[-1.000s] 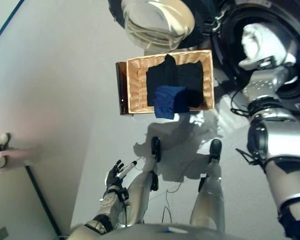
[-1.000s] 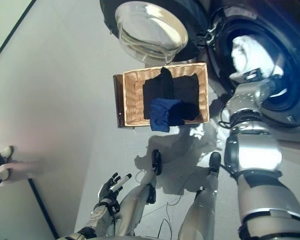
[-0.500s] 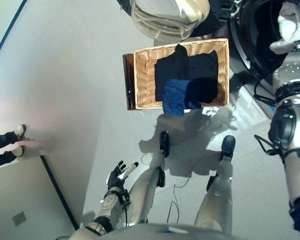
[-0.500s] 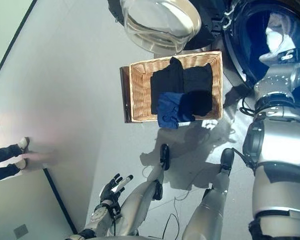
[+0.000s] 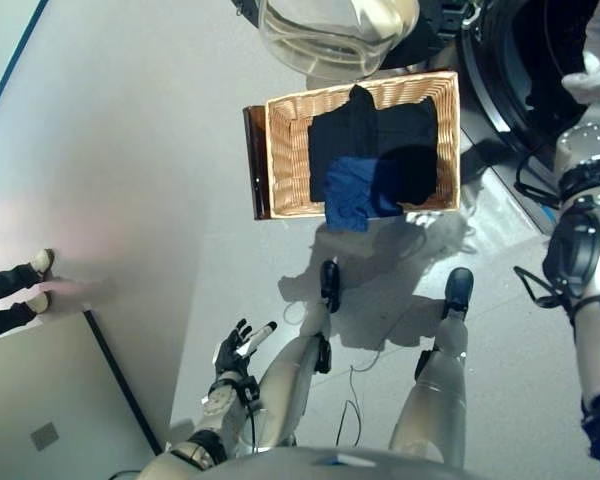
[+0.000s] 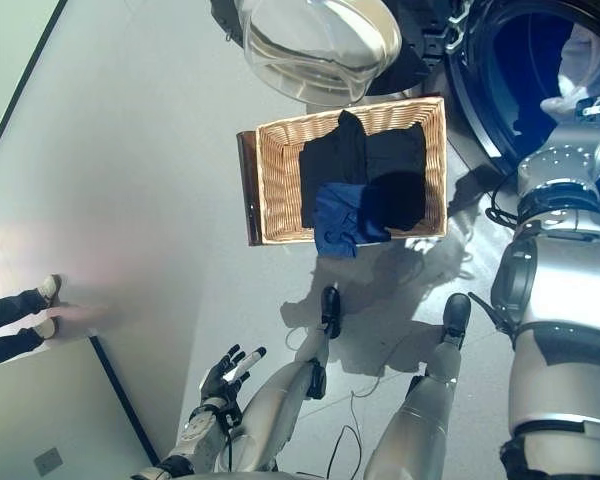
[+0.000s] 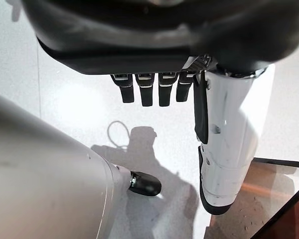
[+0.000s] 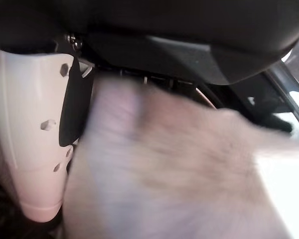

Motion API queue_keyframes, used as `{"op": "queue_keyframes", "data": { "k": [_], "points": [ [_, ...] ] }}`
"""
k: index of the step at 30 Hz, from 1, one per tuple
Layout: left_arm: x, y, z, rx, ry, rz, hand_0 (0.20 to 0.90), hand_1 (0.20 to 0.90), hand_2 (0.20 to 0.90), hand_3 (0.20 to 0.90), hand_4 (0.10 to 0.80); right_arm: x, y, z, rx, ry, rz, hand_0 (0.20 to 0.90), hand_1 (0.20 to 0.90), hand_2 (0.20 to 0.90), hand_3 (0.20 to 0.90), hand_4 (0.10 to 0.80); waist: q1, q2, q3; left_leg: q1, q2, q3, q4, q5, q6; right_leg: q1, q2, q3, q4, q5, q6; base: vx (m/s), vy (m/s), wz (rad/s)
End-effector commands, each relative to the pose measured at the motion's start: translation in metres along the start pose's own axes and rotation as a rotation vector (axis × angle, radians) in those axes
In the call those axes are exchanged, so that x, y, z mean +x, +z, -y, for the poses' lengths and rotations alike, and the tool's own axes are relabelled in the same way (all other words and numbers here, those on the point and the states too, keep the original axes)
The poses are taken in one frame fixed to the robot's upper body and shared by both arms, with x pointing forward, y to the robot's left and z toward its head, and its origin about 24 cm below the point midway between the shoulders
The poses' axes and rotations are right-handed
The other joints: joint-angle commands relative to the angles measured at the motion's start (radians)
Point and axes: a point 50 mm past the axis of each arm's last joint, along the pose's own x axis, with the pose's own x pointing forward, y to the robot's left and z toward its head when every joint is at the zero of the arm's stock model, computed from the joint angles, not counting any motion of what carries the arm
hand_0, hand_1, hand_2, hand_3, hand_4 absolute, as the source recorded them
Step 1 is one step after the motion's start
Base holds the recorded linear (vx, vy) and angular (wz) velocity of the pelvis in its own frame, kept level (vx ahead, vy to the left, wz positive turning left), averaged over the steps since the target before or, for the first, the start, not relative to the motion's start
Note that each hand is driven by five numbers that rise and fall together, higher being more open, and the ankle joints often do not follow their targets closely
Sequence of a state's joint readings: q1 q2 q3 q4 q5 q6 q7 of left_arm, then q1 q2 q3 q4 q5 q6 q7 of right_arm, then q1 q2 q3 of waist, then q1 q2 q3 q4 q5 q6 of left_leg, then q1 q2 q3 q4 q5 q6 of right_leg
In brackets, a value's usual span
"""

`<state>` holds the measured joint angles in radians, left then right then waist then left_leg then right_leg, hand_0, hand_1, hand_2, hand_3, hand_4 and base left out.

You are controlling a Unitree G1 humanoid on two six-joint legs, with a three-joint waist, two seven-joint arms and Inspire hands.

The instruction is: Pick up the clothes and place them into the washing machine

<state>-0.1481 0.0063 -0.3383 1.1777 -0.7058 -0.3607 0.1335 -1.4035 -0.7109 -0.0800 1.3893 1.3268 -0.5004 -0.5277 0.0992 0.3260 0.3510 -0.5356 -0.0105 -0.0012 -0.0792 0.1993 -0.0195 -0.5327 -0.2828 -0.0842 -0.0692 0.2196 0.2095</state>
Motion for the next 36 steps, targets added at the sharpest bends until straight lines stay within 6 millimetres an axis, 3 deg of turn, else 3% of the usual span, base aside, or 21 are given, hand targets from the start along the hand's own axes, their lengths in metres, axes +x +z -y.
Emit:
{"op": "queue_keyframes", "data": {
  "k": [1,17,21,24,25,28,31,36],
  "points": [
    [0.001,0.005,-0.029,0.034,0.119,0.019,0.9,0.9,0.9,0.9,0.8,-0.027,0.061,-0.084,0.102,0.286,0.209,0.9,0.9,0.9,0.9,0.8,-0.001,-0.033,-0.037,0.073,0.067,0.034,-0.008,-0.079,-0.139,-0.036,-0.008,0.036,0.122,-0.076,-0.012,0.0,0.0,0.0],
    [0.003,0.008,-0.035,0.007,0.147,0.022,0.9,0.9,0.9,0.9,0.8,-0.032,0.045,-0.084,0.044,0.321,0.193,0.9,0.9,0.9,0.9,0.8,-0.007,-0.052,-0.04,0.08,0.065,0.026,-0.008,-0.07,-0.136,-0.004,-0.002,0.027,0.107,-0.071,-0.016,-0.013,0.002,0.0],
    [0.004,0.012,-0.039,-0.002,0.162,0.034,0.9,0.9,0.9,0.9,0.8,-0.034,0.034,-0.081,-0.007,0.337,0.182,0.9,0.9,0.9,0.9,0.8,-0.007,-0.065,-0.034,0.081,0.068,0.022,-0.008,-0.067,-0.135,0.0,0.003,0.025,0.105,-0.068,-0.018,-0.045,0.004,-0.02],
    [0.005,0.016,-0.042,-0.01,0.178,0.046,0.9,0.9,0.9,0.9,0.8,-0.041,0.019,-0.082,-0.063,0.374,0.161,0.9,0.9,0.9,0.9,0.8,-0.005,-0.079,-0.028,0.076,0.071,0.023,-0.008,-0.064,-0.136,-0.001,0.005,0.02,0.098,-0.062,-0.019,-0.052,0.0,0.01],
    [0.006,0.018,-0.043,-0.019,0.185,0.053,0.9,0.9,0.9,0.9,0.8,-0.048,0.005,-0.082,-0.114,0.412,0.139,0.9,0.9,0.9,0.9,0.8,-0.008,-0.088,-0.021,0.074,0.074,0.025,-0.008,-0.061,-0.135,-0.003,0.007,0.02,0.097,-0.058,-0.019,-0.048,0.004,0.0],
    [0.006,0.019,-0.044,-0.024,0.192,0.054,0.9,0.9,0.9,0.9,0.8,-0.052,-0.005,-0.08,-0.157,0.434,0.13,0.9,0.9,0.9,0.9,0.8,-0.011,-0.095,-0.016,0.076,0.076,0.026,-0.008,-0.059,-0.135,-0.003,0.009,0.022,0.098,-0.056,-0.021,-0.033,-0.001,-0.02],
    [0.006,0.022,-0.047,-0.039,0.212,0.067,0.9,0.9,0.9,0.9,0.8,-0.066,-0.041,-0.066,-0.348,0.517,0.12,0.9,0.9,0.9,0.9,0.8,-0.02,-0.119,0.002,0.084,0.083,0.026,-0.008,-0.06,-0.134,0.007,0.015,0.018,0.101,-0.058,-0.024,-0.041,-0.014,0.0],
    [0.008,0.033,-0.05,-0.037,0.231,0.112,0.9,0.9,0.9,0.9,0.8,-0.084,-0.081,-0.045,-0.576,0.611,0.113,0.9,0.9,0.9,0.9,0.8,-0.029,-0.148,0.02,0.087,0.088,0.024,-0.008,-0.05,-0.131,0.012,0.019,0.012,0.105,-0.052,-0.029,-0.039,-0.007,-0.05]
  ]
}}
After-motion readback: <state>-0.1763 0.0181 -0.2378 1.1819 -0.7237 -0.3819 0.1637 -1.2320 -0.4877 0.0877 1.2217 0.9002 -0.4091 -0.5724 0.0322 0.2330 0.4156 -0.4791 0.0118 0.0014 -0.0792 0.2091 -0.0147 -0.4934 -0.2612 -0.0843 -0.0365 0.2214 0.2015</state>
